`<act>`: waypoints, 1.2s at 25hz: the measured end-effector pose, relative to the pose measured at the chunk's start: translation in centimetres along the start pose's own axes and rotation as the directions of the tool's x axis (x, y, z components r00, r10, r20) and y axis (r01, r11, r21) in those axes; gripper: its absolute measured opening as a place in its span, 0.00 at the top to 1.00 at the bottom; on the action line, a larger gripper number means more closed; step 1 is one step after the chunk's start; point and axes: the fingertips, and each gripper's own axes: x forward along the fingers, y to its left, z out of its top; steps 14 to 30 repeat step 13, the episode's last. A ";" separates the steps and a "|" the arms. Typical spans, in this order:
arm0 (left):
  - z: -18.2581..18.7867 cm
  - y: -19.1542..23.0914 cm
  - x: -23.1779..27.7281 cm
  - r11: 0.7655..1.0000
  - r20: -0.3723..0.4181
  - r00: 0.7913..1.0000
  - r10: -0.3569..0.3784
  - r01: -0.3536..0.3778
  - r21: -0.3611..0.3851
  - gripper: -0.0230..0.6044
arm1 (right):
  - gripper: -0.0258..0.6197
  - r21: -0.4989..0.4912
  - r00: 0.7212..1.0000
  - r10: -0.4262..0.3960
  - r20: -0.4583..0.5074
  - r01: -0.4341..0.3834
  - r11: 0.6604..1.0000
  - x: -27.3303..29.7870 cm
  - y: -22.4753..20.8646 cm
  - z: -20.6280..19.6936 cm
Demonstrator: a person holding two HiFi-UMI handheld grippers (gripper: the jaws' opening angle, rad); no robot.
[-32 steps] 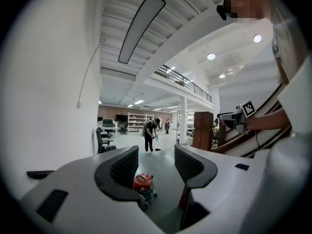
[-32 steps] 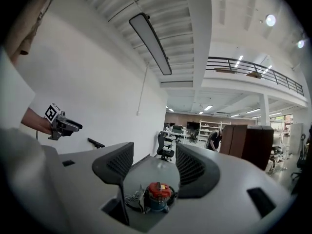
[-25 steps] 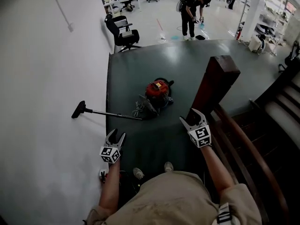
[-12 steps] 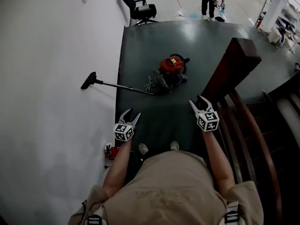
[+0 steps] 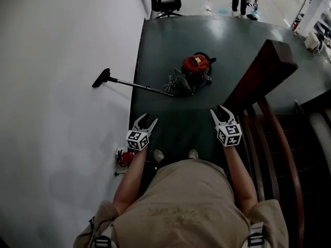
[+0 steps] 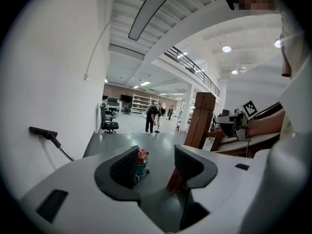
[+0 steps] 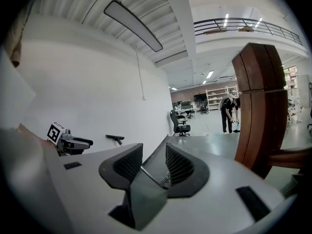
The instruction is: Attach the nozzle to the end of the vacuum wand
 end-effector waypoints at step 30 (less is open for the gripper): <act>-0.9 0.2 -1.5 0.999 0.000 0.999 0.044 -0.044 -0.032 0.58 | 0.72 0.033 0.998 0.055 0.011 -0.055 0.998 0.6 1.1 0.5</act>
